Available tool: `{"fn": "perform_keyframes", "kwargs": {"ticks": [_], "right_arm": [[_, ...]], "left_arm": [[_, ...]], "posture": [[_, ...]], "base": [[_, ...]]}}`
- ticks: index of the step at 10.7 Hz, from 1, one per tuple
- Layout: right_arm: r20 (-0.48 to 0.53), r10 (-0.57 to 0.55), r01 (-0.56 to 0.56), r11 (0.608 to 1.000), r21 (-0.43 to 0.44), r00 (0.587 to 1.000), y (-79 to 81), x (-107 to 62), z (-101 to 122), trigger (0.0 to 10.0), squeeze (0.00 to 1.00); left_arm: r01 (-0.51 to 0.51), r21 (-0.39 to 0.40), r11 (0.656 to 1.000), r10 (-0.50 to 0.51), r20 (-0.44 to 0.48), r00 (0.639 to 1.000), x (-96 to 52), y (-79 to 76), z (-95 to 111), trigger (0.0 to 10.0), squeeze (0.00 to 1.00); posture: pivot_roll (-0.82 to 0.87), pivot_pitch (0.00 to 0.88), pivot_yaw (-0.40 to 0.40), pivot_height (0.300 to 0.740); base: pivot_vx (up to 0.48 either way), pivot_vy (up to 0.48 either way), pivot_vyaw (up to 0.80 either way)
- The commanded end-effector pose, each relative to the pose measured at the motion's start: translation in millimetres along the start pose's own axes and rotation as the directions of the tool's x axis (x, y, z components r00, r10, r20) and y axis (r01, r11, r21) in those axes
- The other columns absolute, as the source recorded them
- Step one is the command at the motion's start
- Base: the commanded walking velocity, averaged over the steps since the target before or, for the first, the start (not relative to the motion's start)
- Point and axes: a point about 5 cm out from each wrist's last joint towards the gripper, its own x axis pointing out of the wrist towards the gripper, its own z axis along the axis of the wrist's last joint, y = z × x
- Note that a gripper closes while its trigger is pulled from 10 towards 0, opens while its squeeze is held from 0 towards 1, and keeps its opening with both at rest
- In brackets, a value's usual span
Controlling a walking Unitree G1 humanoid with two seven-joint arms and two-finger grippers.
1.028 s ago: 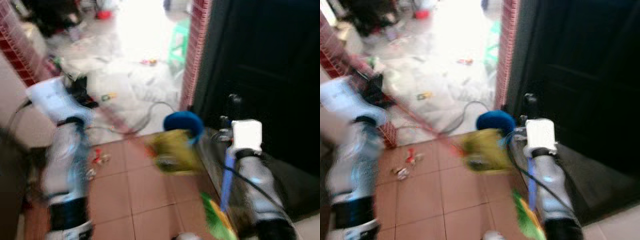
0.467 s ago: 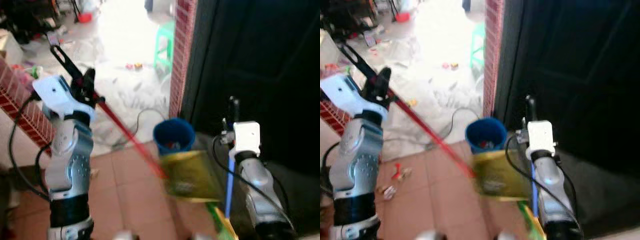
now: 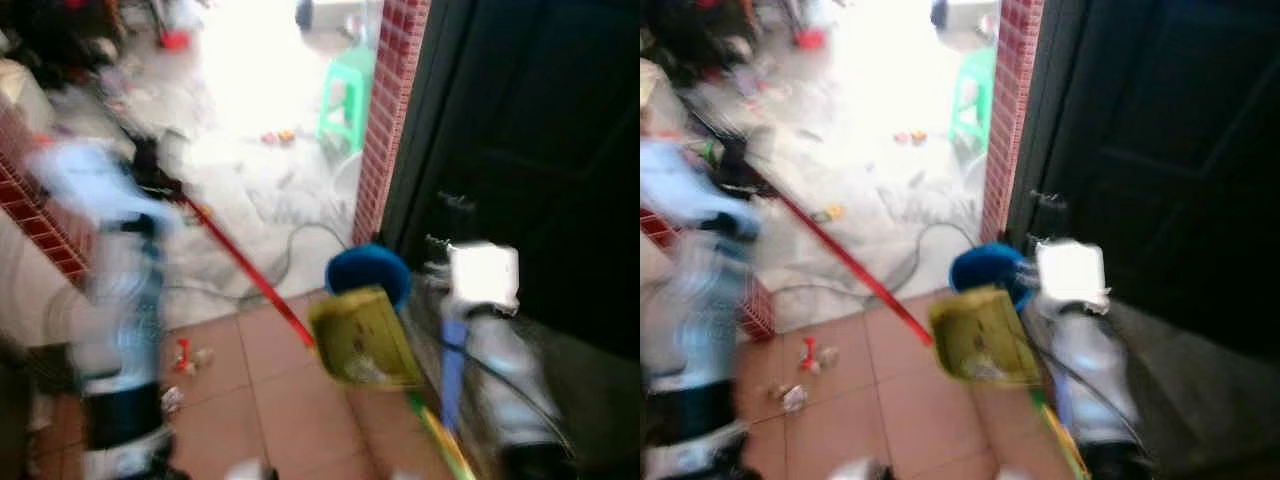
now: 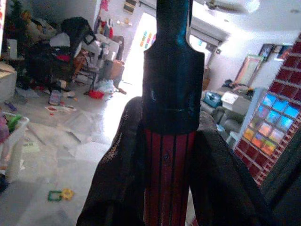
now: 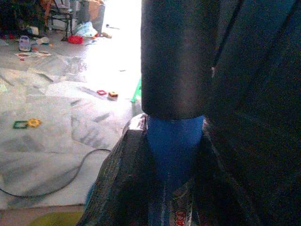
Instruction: Sweep floor
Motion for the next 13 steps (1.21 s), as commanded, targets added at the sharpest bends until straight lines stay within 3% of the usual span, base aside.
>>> {"fn": "perform_keyframes", "kwargs": {"ticks": [1, 7, 13], "right_arm": [[0.025, -0.023, 0.023, 1.0, 0.007, 0.999, -7.4, 1.5, 5, 10.0, 0.0], [0.029, -0.015, 0.015, 1.0, 0.014, 0.999, -2.6, 1.3, 5, 10.0, 0.0], [0.027, 0.004, -0.004, 1.0, 0.021, 1.0, 2.5, 2.2, 3, 10.0, 0.0]], "left_arm": [[0.044, -0.02, 0.999, -0.043, 0.066, 0.997, 5.4, -13.3, 12, 10.0, 0.0], [0.062, 0.0, 0.998, -0.062, 0.014, 0.998, 3.8, -21.1, 1, 10.0, 0.0], [0.079, 0.002, 0.997, -0.079, 0.028, 0.997, 4.6, -25.9, 4, 10.0, 0.0]], "posture": [[-0.15, 0.0, 0.056, 0.74], [-0.15, 0.0, 0.066, 0.74], [-0.14, 0.0, 0.067, 0.74]], "base": [[0.341, 0.337, 0.0], [0.457, 0.0, 0.0], [0.407, -0.249, 0.0]]}}
